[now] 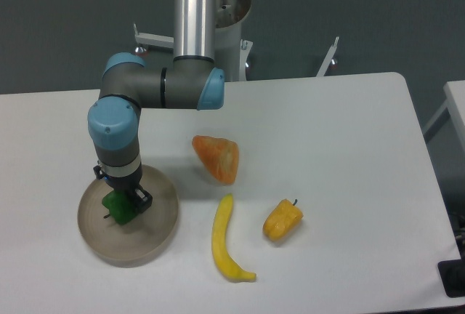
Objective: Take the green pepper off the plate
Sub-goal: 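Lower the gripper onto the green pepper and close it, then lift the grasped green pepper up off the plate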
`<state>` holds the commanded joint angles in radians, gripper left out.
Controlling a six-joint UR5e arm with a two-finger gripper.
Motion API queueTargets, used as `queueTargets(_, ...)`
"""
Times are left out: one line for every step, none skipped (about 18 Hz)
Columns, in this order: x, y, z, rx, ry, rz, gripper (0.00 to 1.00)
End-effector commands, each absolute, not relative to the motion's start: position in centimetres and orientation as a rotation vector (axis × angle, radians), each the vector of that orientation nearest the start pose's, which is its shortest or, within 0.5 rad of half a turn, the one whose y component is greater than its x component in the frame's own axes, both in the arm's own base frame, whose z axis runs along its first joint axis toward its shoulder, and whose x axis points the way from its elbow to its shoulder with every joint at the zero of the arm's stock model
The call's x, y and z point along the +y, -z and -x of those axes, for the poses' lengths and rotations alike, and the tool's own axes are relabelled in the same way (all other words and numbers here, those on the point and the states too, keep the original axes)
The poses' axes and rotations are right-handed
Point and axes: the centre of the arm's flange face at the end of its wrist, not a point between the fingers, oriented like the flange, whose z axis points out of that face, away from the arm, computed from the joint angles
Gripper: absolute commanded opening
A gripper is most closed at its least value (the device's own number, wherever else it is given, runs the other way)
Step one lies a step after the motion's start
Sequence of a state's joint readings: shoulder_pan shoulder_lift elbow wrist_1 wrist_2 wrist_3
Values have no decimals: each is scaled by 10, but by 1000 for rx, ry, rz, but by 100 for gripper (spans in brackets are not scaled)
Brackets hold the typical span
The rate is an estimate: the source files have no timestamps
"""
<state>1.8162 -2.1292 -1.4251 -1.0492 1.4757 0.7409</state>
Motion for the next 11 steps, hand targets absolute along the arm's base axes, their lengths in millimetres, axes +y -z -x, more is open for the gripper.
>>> queueTargets(710,-290,32,751,31,2888,51)
queueTargets(711,-306,39,746,11,2867,51)
queueTargets(711,-323,60,707,-13,2857,51)
queueTargets(711,-332,86,681,-33,2852,51)
queueTargets(709,-336,101,695,-39,2852,51)
queueTargets(703,-348,123,711,-49,2853,51)
queueTargets(695,-353,143,743,-58,2861,51)
queueTargets(687,-362,167,764,-80,2866,51)
queueTargets(680,-374,191,775,-98,2861,51)
queueTargets(671,-380,217,798,-93,2868,51)
queueTargets(665,-386,235,814,-99,2867,51)
